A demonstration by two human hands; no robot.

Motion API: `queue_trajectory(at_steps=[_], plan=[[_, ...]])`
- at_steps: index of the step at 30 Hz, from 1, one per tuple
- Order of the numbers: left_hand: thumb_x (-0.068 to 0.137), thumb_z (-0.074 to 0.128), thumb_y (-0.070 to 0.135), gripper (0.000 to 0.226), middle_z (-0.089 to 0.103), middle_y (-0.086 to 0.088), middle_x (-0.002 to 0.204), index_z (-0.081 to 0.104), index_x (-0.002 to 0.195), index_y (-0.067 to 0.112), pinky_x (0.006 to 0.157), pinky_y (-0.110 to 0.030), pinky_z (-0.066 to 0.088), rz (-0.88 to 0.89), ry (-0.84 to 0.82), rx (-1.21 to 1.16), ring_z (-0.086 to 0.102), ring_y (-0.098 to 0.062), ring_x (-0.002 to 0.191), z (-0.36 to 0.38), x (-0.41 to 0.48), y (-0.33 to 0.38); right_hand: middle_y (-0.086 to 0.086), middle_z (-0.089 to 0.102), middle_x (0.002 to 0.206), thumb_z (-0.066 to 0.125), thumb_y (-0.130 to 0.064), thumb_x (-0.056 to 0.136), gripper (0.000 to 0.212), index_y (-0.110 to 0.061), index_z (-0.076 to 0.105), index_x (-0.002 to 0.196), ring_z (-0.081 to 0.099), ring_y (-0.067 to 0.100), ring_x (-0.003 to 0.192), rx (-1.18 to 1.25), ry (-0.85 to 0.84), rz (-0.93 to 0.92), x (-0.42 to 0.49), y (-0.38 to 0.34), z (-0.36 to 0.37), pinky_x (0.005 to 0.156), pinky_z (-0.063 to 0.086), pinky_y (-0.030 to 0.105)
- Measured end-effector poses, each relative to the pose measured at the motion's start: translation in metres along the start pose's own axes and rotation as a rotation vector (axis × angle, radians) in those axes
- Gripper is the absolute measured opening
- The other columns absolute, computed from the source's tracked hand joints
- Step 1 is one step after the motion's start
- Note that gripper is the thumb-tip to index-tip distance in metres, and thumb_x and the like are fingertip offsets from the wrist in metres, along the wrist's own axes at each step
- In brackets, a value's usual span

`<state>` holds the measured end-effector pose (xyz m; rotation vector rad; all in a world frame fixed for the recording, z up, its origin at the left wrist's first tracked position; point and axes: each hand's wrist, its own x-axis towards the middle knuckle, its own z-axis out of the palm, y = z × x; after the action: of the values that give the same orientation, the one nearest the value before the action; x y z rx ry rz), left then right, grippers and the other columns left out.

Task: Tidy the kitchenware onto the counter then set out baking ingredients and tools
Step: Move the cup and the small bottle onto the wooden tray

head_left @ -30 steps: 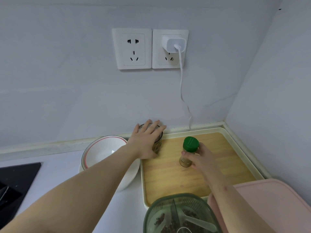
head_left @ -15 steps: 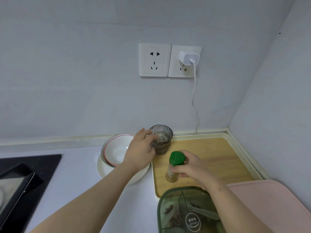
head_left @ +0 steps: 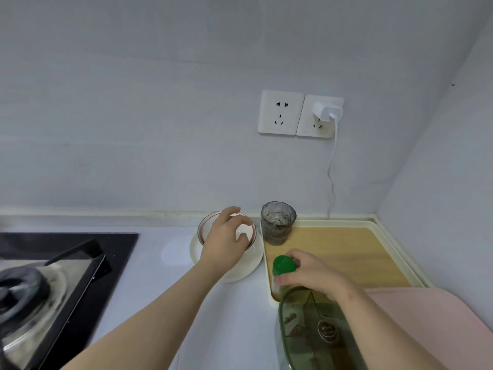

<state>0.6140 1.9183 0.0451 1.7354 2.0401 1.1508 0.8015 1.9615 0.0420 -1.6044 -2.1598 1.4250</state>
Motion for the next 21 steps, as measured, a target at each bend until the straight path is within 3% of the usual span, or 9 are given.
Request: queue_trajectory(at_steps=[4,8,12,15,18,21], plan=[[0.085,0.051,0.002,0.03,0.041,0.001,0.14,0.064,0.109,0.013,0.086,-0.018,0.033,-0.021,-0.016,-0.019,0.042,-0.017,0.124,-0.013,-0.012,-0.001,-0.008,0.058,0.102,0.077,-0.029,0.073,0.056,-0.021,0.049,0.12,0.057,0.009,0.094,-0.037,0.004,0.001,-0.008,-0.004,0.003,0.074,0.046,0.02],[0.086,0.051,0.004,0.029,0.04,0.002,0.139,0.064,0.111,0.013,0.095,-0.022,0.035,-0.038,-0.033,-0.034,0.04,-0.017,0.127,-0.023,-0.022,0.002,-0.008,0.058,0.104,0.076,-0.031,0.074,0.052,-0.023,0.05,0.118,0.057,0.01,0.097,-0.044,0.056,-0.012,-0.016,-0.005,0.006,0.078,0.046,0.023],[0.086,0.051,0.005,0.029,0.04,0.002,0.14,0.063,0.11,0.015,0.102,-0.03,0.037,-0.044,-0.046,-0.048,0.036,-0.019,0.13,-0.035,-0.032,0.005,-0.01,0.058,0.103,0.063,-0.036,0.086,0.029,-0.024,0.054,0.111,0.055,0.007,0.097,0.052,0.402,-0.193,-0.03,-0.019,0.015,0.081,0.044,0.021],[0.086,0.051,0.006,0.029,0.039,0.003,0.141,0.063,0.11,0.017,0.097,-0.026,0.038,-0.054,-0.048,-0.06,0.039,-0.015,0.128,-0.045,-0.038,0.008,-0.012,0.06,0.092,0.058,-0.033,0.09,0.016,-0.02,0.06,0.1,0.056,0.005,0.087,0.15,0.535,-0.286,-0.041,-0.039,0.02,0.072,0.043,0.016],[0.087,0.051,0.006,0.03,0.037,0.004,0.141,0.062,0.113,0.016,0.086,-0.015,0.03,-0.059,-0.044,-0.063,0.039,-0.013,0.127,-0.056,-0.047,0.01,-0.01,0.061,0.09,0.055,-0.035,0.091,0.017,-0.02,0.062,0.096,0.056,0.006,0.086,0.154,0.539,-0.283,-0.05,-0.053,0.03,0.07,0.043,0.018],[0.086,0.051,0.005,0.03,0.038,0.002,0.14,0.062,0.112,0.015,0.084,-0.013,0.029,-0.085,-0.023,-0.079,0.045,-0.017,0.124,-0.066,-0.053,0.011,-0.007,0.061,0.089,0.055,-0.032,0.091,0.014,-0.02,0.061,0.092,0.055,0.009,0.083,0.147,0.534,-0.263,-0.055,-0.063,0.042,0.067,0.041,0.017]])
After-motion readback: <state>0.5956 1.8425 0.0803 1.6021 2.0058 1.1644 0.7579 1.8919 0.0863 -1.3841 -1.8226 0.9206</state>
